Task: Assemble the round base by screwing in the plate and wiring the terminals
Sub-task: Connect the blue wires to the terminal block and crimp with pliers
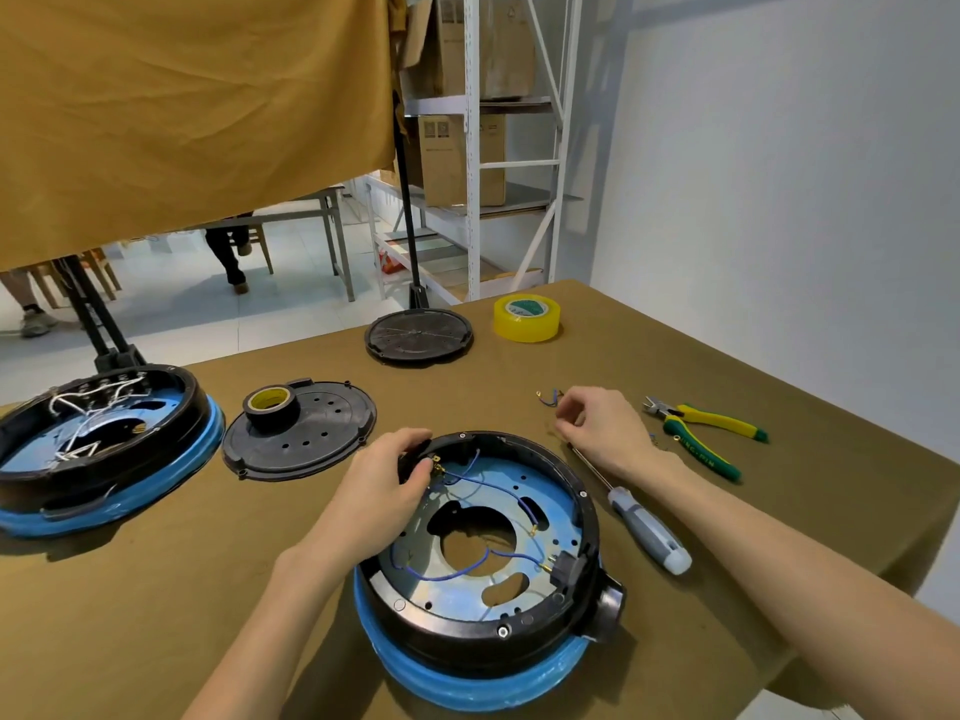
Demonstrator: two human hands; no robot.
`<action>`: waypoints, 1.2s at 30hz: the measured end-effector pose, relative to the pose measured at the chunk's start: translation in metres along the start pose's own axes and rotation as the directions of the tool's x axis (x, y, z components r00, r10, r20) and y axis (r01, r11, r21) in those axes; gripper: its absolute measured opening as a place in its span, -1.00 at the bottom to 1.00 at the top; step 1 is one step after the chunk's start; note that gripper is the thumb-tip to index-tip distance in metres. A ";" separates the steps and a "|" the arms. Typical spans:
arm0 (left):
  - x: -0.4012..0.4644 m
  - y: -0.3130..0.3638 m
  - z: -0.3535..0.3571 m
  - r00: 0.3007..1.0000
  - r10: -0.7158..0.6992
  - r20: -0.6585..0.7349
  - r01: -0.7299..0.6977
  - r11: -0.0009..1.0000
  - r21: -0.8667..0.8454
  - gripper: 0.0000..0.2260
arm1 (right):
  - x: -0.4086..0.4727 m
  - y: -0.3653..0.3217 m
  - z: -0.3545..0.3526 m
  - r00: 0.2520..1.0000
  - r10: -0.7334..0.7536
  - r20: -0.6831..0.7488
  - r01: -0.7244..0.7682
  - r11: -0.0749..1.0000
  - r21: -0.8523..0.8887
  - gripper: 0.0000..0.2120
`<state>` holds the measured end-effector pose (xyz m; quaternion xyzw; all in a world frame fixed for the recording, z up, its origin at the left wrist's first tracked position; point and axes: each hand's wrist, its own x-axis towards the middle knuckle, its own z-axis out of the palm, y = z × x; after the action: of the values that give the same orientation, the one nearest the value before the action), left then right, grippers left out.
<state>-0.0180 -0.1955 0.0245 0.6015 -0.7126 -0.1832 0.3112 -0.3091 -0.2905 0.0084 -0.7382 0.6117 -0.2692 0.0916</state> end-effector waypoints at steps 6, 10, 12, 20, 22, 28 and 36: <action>0.000 -0.002 0.002 1.000 -0.012 -0.028 0.010 0.997 -0.080 -0.72 | 0.030 0.008 0.006 0.987 0.152 -0.059 -0.158 0.981 -0.114 -0.76; 0.000 -0.003 0.001 0.999 -0.017 -0.035 0.014 0.995 -0.094 -0.72 | 0.050 0.009 0.011 0.982 0.142 0.124 -0.106 0.960 -0.258 -0.63; 0.000 -0.003 0.001 0.999 -0.025 -0.040 0.021 0.994 -0.106 -0.72 | 0.055 0.009 0.014 0.982 0.125 0.142 -0.080 0.955 -0.285 -0.62; 0.000 -0.005 0.002 0.999 -0.027 -0.046 0.022 0.993 -0.113 -0.71 | 0.057 0.008 0.013 0.985 0.092 0.147 -0.082 0.994 -0.074 -0.74; 0.001 -0.006 0.002 0.999 -0.030 -0.042 0.025 0.993 -0.116 -0.71 | 0.055 0.007 0.015 0.977 0.068 0.200 -0.075 0.997 0.027 -0.66; 0.001 -0.008 0.002 0.998 -0.040 -0.040 0.035 0.992 -0.125 -0.71 | 0.059 0.002 0.029 0.984 0.118 0.137 -0.137 0.981 0.136 -0.65; 0.003 -0.011 0.004 0.998 -0.054 -0.012 0.052 0.985 -0.162 -0.74 | 0.047 -0.017 0.010 1.000 0.026 0.000 -0.025 0.975 0.221 -0.63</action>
<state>-0.0128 -0.2010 0.0150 0.5945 -0.6766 -0.2436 0.3597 -0.2847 -0.3332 0.0208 -0.7152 0.5875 -0.3355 0.1754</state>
